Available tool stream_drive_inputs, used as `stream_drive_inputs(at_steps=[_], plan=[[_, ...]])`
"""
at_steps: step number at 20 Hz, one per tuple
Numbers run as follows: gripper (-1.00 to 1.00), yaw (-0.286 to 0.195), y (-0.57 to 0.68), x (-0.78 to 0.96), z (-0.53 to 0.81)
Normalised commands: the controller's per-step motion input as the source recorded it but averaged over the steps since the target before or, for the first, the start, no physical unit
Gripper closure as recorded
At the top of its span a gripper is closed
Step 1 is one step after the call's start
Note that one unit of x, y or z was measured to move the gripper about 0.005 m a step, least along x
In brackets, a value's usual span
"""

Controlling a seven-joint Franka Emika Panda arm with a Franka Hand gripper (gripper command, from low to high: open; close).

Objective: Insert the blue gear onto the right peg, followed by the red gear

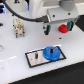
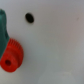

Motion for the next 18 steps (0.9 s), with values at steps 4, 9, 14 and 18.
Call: stream_drive_inputs(at_steps=[4, 9, 14, 18], plan=[[-1.00, 0.000, 0.50, -0.44, -0.01], [-1.00, 0.000, 0.51, -0.33, -0.01], [-1.00, 0.000, 0.37, -0.31, -0.17], [-1.00, 0.000, 0.09, -0.27, -0.36]])
